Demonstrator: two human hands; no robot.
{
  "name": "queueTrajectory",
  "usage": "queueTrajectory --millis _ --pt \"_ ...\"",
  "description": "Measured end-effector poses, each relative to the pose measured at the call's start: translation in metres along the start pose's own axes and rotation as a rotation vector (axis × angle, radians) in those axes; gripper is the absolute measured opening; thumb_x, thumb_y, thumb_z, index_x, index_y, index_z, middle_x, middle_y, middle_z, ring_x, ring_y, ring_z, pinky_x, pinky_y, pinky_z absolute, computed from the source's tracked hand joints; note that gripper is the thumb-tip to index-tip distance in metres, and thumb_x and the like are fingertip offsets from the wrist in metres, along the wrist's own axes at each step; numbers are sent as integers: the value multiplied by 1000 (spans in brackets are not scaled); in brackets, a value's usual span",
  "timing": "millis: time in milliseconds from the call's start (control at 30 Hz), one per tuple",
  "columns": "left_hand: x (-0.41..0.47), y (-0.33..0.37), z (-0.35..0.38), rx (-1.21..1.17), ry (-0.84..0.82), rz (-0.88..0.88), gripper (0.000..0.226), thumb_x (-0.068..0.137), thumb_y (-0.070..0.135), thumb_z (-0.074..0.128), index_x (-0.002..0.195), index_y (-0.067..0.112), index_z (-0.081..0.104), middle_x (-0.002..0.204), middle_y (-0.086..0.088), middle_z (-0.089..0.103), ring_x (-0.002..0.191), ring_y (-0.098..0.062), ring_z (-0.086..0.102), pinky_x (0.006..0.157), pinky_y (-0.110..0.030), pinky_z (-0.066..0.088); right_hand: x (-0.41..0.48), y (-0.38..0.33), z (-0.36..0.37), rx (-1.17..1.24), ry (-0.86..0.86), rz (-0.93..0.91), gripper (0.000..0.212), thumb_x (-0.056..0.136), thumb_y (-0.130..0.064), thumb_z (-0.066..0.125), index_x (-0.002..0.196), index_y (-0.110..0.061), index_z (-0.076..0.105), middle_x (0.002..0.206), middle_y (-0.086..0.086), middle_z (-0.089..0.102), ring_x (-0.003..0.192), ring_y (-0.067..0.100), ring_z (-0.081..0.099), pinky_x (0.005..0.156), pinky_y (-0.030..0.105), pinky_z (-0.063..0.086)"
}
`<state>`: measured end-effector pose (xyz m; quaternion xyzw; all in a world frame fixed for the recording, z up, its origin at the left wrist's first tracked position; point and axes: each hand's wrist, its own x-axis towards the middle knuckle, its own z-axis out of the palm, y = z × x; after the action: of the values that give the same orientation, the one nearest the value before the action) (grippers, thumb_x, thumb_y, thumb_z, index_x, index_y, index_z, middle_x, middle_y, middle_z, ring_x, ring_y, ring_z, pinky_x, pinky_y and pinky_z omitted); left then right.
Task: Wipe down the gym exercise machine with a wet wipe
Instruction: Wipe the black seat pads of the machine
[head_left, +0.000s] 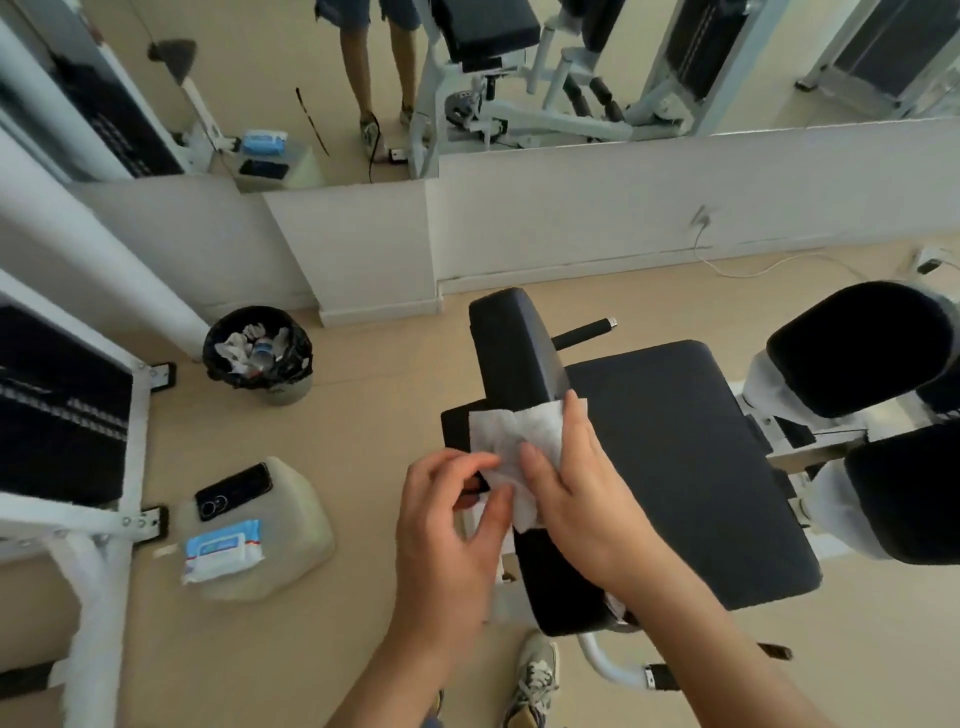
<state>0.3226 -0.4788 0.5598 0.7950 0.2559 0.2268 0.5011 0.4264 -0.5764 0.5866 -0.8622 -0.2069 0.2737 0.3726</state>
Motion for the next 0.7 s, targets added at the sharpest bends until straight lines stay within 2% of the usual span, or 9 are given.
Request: queueTrajectory --millis 133,200,300,400,467,500,567,633,700 --pt "-1 25 7 -96 30 -177 26 78 49 67 98 31 66 94 9 65 82 -9 65 69 -18 52 14 6 -5 76 -34 -1 88 84 -66 47 151 -21 13 151 7 33 135 27 40 105 48 44" --pt "2 25 10 -84 77 -223 11 80 35 73 90 32 70 82 6 70 75 -10 67 69 -23 54 20 10 -11 101 -37 -5 98 71 -78 49 145 -18 24 141 8 43 127 29 49 97 50 49" --pt "2 22 6 -225 157 -365 19 83 6 72 86 24 72 77 4 73 72 -12 70 66 -23 56 26 16 -17 126 -127 -4 115 60 -92 49 145 -19 24 140 5 45 126 25 51 98 48 50" --pt "1 16 -3 -305 193 -432 27 85 -7 65 91 18 72 82 4 73 80 -10 70 69 -20 55 14 11 -28 88 -156 -2 98 81 -68 56 150 -12 16 146 6 40 135 25 40 112 45 38" --pt "-1 11 -10 -169 194 -394 38 85 -11 61 95 24 70 90 7 72 90 -6 67 76 -19 54 -1 10 -31 -99 -117 -32 94 92 -58 50 154 -9 0 162 8 8 150 27 6 123 41 10" --pt "-2 12 -14 -42 196 -346 43 85 -12 59 99 27 69 97 11 69 95 -1 64 79 -15 51 -8 7 -29 -140 -93 -38 94 94 -57 47 154 -9 -9 164 7 -4 150 24 -4 123 38 5" --pt "-4 17 -23 166 227 -179 46 86 -13 54 105 25 69 109 16 63 105 5 57 83 -7 44 -16 0 -17 -133 -88 -56 89 97 -55 40 153 -11 -14 164 7 -4 151 23 1 122 41 17" --pt "0 21 -25 223 216 -12 40 90 -8 52 111 21 69 116 15 61 113 5 54 91 -8 42 -6 -7 -5 -206 -21 -103 80 102 -47 33 152 -6 -13 163 11 -1 150 26 9 118 43 27" --pt "12 22 -19 245 128 66 33 95 7 50 122 21 64 126 11 60 121 4 51 100 -13 40 32 -14 1 -257 56 -173 73 104 -38 30 151 2 -8 161 19 6 148 32 14 116 42 27"
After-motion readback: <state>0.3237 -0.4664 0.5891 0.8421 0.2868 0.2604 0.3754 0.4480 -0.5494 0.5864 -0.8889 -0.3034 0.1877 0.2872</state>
